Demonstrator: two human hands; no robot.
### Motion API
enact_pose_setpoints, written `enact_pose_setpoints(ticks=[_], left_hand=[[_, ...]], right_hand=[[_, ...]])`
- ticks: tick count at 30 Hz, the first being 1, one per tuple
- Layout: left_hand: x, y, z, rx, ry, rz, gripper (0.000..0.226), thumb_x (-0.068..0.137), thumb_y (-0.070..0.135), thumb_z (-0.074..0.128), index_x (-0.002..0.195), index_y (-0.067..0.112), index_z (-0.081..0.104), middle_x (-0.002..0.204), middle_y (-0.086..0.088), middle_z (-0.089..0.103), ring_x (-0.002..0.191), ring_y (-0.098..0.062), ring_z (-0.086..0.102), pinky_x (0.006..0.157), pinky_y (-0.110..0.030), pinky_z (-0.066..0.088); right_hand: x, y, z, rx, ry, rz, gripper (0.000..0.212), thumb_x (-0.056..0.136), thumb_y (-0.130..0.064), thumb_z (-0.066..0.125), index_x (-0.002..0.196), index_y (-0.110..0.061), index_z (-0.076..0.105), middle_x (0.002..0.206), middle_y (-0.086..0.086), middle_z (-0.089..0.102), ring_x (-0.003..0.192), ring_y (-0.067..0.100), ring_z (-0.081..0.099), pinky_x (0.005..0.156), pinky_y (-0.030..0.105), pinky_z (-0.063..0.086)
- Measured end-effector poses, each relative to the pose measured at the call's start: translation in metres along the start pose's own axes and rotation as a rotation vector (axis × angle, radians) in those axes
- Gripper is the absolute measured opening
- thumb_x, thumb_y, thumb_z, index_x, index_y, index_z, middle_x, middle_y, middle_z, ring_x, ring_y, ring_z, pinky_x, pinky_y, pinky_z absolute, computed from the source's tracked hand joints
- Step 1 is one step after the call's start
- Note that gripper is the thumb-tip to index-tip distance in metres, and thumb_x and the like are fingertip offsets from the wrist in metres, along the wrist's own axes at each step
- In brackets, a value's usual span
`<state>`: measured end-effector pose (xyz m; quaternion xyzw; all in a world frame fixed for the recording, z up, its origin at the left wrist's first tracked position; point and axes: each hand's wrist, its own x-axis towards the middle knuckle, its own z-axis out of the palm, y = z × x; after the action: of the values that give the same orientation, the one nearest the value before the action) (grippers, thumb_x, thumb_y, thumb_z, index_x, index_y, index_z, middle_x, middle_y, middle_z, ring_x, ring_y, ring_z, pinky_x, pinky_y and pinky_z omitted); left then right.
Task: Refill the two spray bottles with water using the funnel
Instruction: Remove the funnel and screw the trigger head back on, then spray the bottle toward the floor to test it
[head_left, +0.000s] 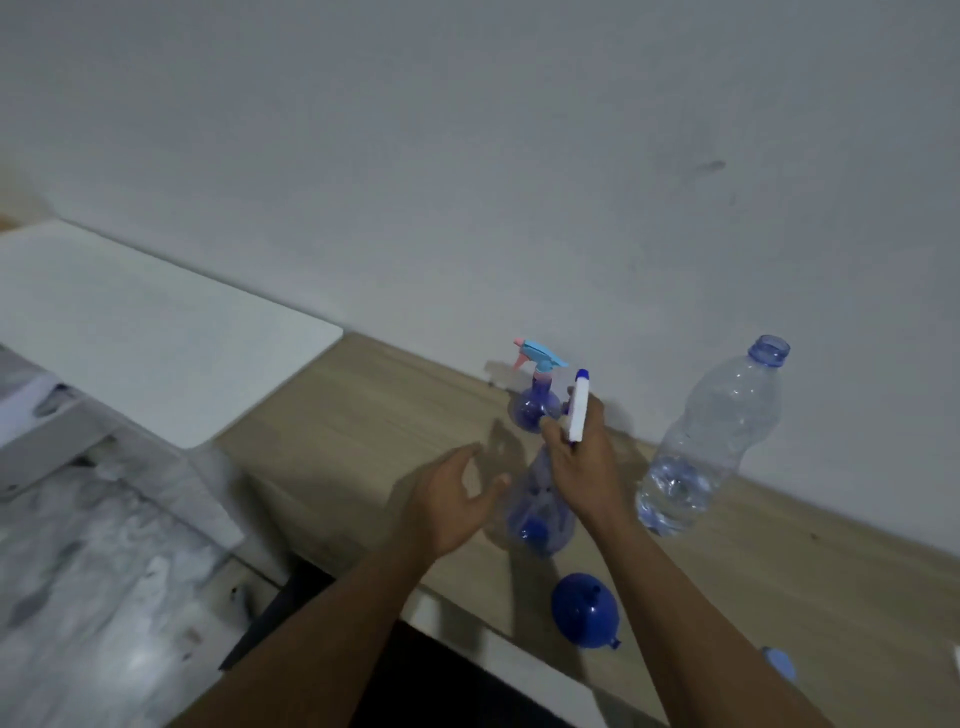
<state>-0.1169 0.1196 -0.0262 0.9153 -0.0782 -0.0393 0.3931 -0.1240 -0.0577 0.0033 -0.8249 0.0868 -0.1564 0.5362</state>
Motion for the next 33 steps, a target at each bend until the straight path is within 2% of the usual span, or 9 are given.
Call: enact_pose_setpoints(ticks=[3, 5, 8, 11, 16, 20, 24, 29, 33], left_hand=[[-0.007, -0.017, -0.037, 0.180, 0.011, -0.026, 0.066, 0.087, 0.046, 0.068, 0.141, 0.012, 0.052, 0.143, -0.007, 0.055, 0.130, -0.020, 0.052, 0.109, -0.027, 0.038], [-0.014, -0.022, -0.057, 0.228, -0.011, -0.056, 0.067, 0.088, 0.047, 0.065, 0.143, 0.012, 0.049, 0.144, -0.008, 0.053, 0.130, -0.022, 0.053, 0.109, -0.033, 0.041], [-0.033, -0.023, -0.081, 0.314, -0.028, -0.066, 0.065, 0.089, 0.047, 0.062, 0.143, 0.012, 0.048, 0.141, -0.010, 0.055, 0.128, -0.024, 0.053, 0.107, -0.034, 0.043], [-0.049, -0.024, -0.096, 0.379, -0.044, -0.103, 0.064, 0.092, 0.044, 0.060, 0.144, 0.010, 0.046, 0.143, -0.012, 0.053, 0.131, -0.027, 0.048, 0.108, -0.033, 0.040], [-0.067, -0.026, -0.107, 0.423, -0.054, -0.154, 0.064, 0.092, 0.044, 0.059, 0.144, 0.010, 0.046, 0.145, -0.011, 0.051, 0.129, -0.027, 0.051, 0.107, -0.035, 0.042], [-0.079, -0.032, -0.110, 0.442, -0.075, -0.210, 0.062, 0.092, 0.043, 0.060, 0.144, 0.013, 0.045, 0.144, -0.009, 0.051, 0.128, -0.027, 0.051, 0.106, -0.036, 0.043], [-0.091, -0.034, -0.114, 0.438, -0.074, -0.239, 0.058, 0.091, 0.041, 0.061, 0.143, 0.016, 0.048, 0.141, -0.007, 0.054, 0.125, -0.026, 0.053, 0.104, -0.037, 0.045], [-0.099, -0.030, -0.114, 0.390, -0.073, -0.250, 0.057, 0.090, 0.040, 0.062, 0.142, 0.018, 0.049, 0.138, -0.005, 0.056, 0.123, -0.025, 0.055, 0.104, -0.038, 0.046], [-0.101, -0.019, -0.106, 0.311, -0.083, -0.233, 0.056, 0.091, 0.036, 0.064, 0.141, 0.017, 0.050, 0.136, -0.005, 0.058, 0.122, -0.023, 0.056, 0.104, -0.033, 0.045]], right_hand=[[-0.015, -0.013, 0.006, -0.039, -0.110, 0.054, 0.025, 0.094, -0.026, 0.054, 0.105, -0.046, 0.044, 0.092, 0.004, 0.064, 0.082, 0.026, 0.066, 0.078, 0.050, 0.057], [-0.031, -0.019, 0.011, -0.066, -0.166, 0.084, 0.016, 0.086, -0.030, 0.052, 0.099, -0.039, 0.048, 0.085, 0.002, 0.063, 0.077, 0.026, 0.067, 0.078, 0.056, 0.057], [-0.058, -0.030, 0.018, -0.073, -0.241, 0.190, 0.014, 0.088, -0.025, 0.053, 0.102, -0.026, 0.055, 0.080, 0.000, 0.064, 0.066, 0.022, 0.072, 0.077, 0.052, 0.060], [-0.081, -0.038, 0.022, -0.136, -0.318, 0.258, 0.014, 0.083, -0.026, 0.051, 0.094, -0.021, 0.058, 0.076, 0.002, 0.065, 0.060, 0.027, 0.073, 0.073, 0.048, 0.059], [-0.105, -0.047, 0.021, -0.262, -0.354, 0.277, 0.030, 0.078, -0.044, 0.056, 0.080, -0.015, 0.065, 0.072, 0.005, 0.071, 0.069, 0.030, 0.072, 0.075, 0.044, 0.058], [-0.109, -0.045, 0.020, -0.263, -0.387, 0.310, 0.056, 0.066, -0.067, 0.055, 0.092, -0.020, 0.070, 0.073, 0.005, 0.074, 0.068, 0.030, 0.073, 0.076, 0.048, 0.061], [-0.117, -0.040, 0.015, -0.233, -0.400, 0.339, 0.054, 0.068, -0.058, 0.057, 0.102, -0.016, 0.065, 0.059, 0.005, 0.072, 0.055, 0.027, 0.073, 0.072, 0.051, 0.062], [-0.120, -0.046, 0.011, -0.209, -0.367, 0.329, 0.057, 0.074, -0.068, 0.056, 0.087, -0.014, 0.066, 0.074, 0.009, 0.075, 0.057, 0.026, 0.073, 0.069, 0.041, 0.057], [-0.112, -0.054, 0.007, -0.175, -0.277, 0.261, 0.058, 0.074, -0.072, 0.046, 0.089, -0.018, 0.059, 0.080, 0.007, 0.071, 0.073, 0.032, 0.071, 0.081, 0.051, 0.058]])
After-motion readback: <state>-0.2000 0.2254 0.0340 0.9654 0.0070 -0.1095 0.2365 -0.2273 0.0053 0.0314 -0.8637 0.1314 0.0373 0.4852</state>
